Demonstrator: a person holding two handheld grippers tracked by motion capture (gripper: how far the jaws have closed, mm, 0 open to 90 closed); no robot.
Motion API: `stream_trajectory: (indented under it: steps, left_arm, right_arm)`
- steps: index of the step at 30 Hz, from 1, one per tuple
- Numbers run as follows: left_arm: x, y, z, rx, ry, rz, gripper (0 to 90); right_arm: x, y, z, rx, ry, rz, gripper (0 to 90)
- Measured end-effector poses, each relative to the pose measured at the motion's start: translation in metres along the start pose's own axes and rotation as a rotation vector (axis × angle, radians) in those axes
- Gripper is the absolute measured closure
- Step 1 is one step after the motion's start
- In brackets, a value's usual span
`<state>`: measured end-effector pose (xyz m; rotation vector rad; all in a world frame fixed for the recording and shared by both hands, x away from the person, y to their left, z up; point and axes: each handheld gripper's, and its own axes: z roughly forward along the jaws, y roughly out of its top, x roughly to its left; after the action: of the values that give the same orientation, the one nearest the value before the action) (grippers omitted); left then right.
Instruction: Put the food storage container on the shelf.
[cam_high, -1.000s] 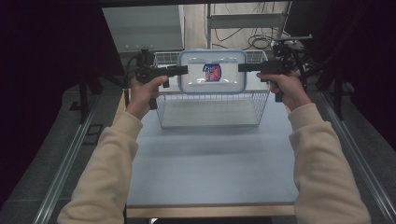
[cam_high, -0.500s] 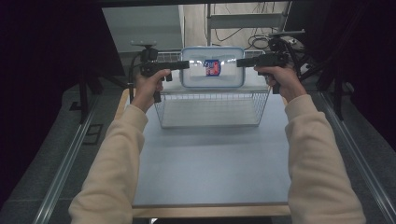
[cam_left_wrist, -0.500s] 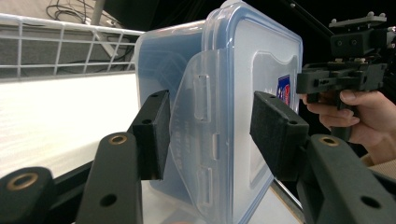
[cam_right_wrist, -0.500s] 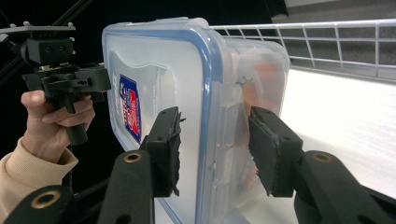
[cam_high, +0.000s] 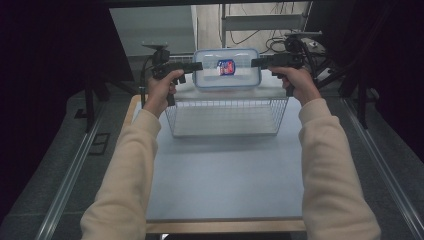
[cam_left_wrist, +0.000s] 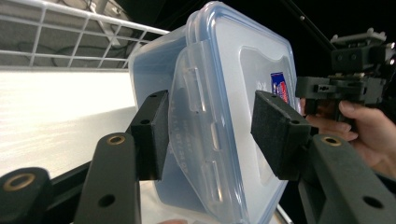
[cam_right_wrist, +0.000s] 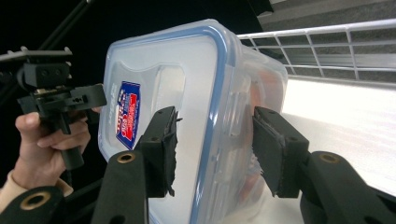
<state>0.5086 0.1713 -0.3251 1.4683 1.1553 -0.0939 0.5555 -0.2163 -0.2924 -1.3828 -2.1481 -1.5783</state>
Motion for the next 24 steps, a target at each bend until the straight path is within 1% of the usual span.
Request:
stream_trajectory:
  steps: [2, 4, 5, 6, 7, 8, 9, 10, 12, 13, 15, 17, 19, 21, 24]
  left_arm:
    - [0.003, 0.002, 0.003, -0.003, -0.001, -0.025, 48.1]
    - [0.005, 0.003, 0.006, 0.002, 0.0, -0.039, 47.5]
    - [0.006, 0.004, 0.008, 0.002, 0.009, -0.043, 47.1]
    - [0.006, 0.004, 0.009, 0.001, 0.023, -0.044, 46.4]
    - [0.007, 0.004, 0.01, 0.009, 0.052, -0.037, 45.3]
    - [0.008, 0.004, 0.013, 0.024, 0.071, -0.029, 45.0]
    - [0.009, 0.004, 0.014, 0.023, 0.062, -0.044, 43.7]
    - [0.009, 0.003, 0.015, 0.019, 0.062, -0.045, 42.9]
    - [0.006, 0.002, 0.017, 0.022, 0.062, -0.037, 38.8]
    - [0.006, 0.001, 0.017, 0.02, 0.07, -0.029, 36.7]
    - [0.004, 0.001, 0.014, -0.005, 0.098, -0.016, 34.5]
    - [0.003, 0.002, 0.008, -0.03, 0.101, -0.01, 32.2]
    - [0.0, 0.002, 0.002, -0.044, 0.108, 0.014, 32.3]
    - [-0.002, 0.0, -0.004, -0.051, 0.123, 0.035, 32.2]
    - [-0.003, -0.004, -0.011, -0.046, 0.121, 0.049, 31.7]
  right_arm:
    - [-0.001, 0.001, 0.001, -0.002, -0.013, 0.016, 50.5]
    - [-0.001, 0.001, 0.002, -0.011, -0.035, 0.035, 50.1]
    - [-0.001, 0.001, 0.002, -0.016, -0.048, 0.046, 50.0]
    - [-0.001, 0.001, 0.003, -0.019, -0.066, 0.05, 50.5]
    - [-0.001, 0.001, 0.003, -0.018, -0.08, 0.052, 54.1]
    - [-0.001, 0.001, 0.003, -0.018, -0.102, 0.055, 53.6]
    - [0.0, 0.0, 0.005, -0.013, -0.127, 0.046, 53.6]
    - [0.001, 0.0, 0.006, -0.019, -0.139, 0.042, 52.8]
    - [0.002, -0.001, 0.006, -0.036, -0.145, 0.043, 51.0]
    - [0.003, -0.002, 0.006, -0.037, -0.147, 0.042, 50.5]
    - [0.005, -0.004, 0.005, -0.036, -0.149, 0.021, 49.6]
    - [0.009, -0.007, 0.0, -0.055, -0.142, -0.001, 48.7]
    - [0.013, -0.01, -0.006, -0.059, -0.136, -0.026, 46.4]
    - [0.016, -0.013, -0.012, -0.059, -0.137, -0.052, 45.5]
    - [0.018, -0.017, -0.02, -0.074, -0.136, -0.081, 42.5]
